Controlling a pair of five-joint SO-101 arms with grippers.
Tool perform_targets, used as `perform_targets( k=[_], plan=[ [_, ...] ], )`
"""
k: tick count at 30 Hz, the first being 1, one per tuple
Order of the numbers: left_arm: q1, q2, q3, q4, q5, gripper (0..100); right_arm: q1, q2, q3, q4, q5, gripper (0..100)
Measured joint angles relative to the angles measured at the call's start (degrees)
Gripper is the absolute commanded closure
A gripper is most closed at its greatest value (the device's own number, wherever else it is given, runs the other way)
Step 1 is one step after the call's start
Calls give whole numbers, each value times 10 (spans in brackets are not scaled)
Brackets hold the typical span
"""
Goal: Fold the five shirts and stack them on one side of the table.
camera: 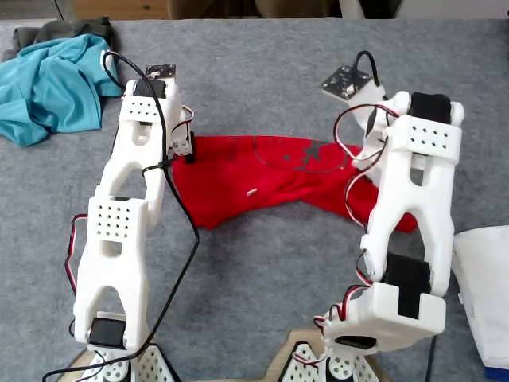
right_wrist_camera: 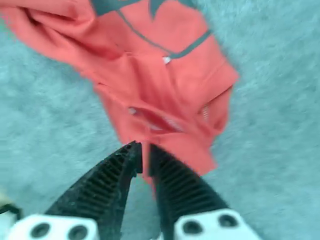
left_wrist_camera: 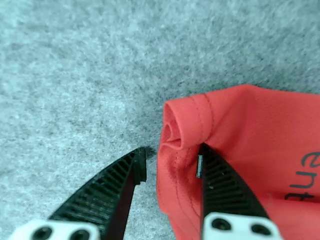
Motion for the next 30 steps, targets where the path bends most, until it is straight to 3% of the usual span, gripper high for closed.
perform_targets(
  k=[8,17,30],
  plan=[
    [0,0,0,0,0,822,-16,0,12,55,-66,993],
    [0,0,0,0,0,822,-17,0,119,-105,-76,993],
    [0,0,0,0,0,822,-19,174,21,-169,-100,993]
  ],
)
